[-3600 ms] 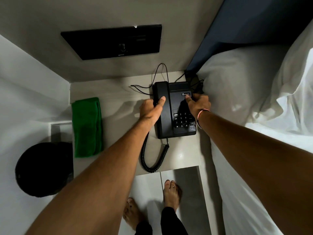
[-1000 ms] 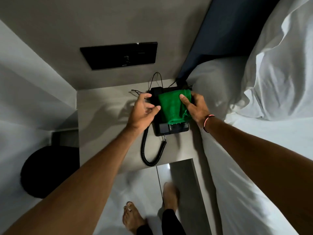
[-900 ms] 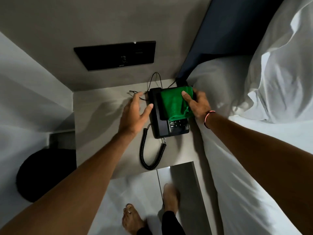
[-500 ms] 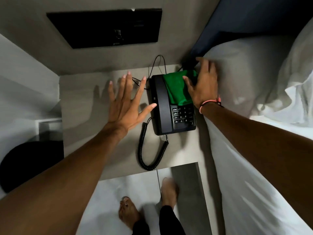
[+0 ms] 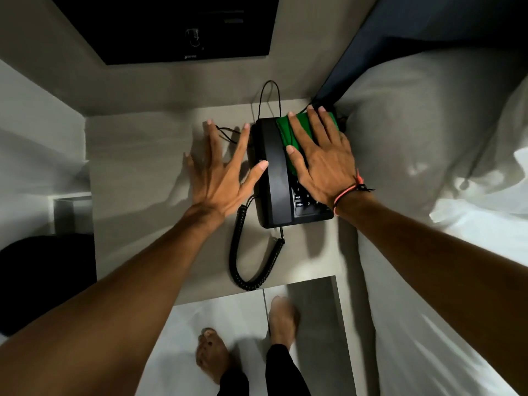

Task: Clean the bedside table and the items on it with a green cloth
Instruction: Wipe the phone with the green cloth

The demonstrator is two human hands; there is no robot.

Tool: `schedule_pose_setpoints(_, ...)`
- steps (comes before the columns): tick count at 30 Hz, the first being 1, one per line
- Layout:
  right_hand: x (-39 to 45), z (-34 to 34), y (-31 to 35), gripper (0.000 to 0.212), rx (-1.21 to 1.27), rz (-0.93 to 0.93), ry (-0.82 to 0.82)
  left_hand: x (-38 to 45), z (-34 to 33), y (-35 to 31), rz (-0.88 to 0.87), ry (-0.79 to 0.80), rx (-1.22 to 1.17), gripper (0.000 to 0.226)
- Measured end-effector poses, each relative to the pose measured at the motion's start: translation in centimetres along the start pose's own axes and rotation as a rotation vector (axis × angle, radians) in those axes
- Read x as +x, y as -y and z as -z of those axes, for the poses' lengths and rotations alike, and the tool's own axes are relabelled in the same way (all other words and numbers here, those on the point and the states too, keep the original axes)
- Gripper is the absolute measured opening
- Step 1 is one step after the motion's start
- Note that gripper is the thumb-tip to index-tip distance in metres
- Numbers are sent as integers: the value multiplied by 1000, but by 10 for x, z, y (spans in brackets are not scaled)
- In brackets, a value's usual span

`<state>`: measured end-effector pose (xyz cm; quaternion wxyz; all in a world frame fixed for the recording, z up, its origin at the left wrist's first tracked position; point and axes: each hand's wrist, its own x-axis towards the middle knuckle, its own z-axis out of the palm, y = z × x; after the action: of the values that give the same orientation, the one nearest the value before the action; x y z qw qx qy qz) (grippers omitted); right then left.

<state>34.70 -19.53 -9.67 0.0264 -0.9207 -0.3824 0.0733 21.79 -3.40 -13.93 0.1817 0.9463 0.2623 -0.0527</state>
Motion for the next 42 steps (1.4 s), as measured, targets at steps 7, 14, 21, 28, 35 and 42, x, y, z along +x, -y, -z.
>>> schedule_pose_setpoints(7, 0, -1, -3, 57, -16, 7, 8, 11, -2, -9, -15, 8, -7, 83)
schedule_pose_setpoints(14, -1, -6, -1, 57, -13, -12, -13, -2, -12, 12, 28, 38, 87, 84)
schedule_pose_setpoints(21, -4, -7, 2, 56, 4, -35, -46, -5, -21, 15, -1, 101, 225, 91)
schedule_pose_setpoints(28, -26, -8, 6, 57, 2, -54, -63, -7, -18, 14, -10, 98, 222, 94)
schedule_pose_setpoints(35, -68, -14, 14, 59, 18, -94, -11, -8, -16, 15, -9, 135, 226, 91)
schedule_pose_setpoints(42, -98, -16, 19, 70, 20, -153, 56, -7, -16, 15, -15, 142, 229, 92)
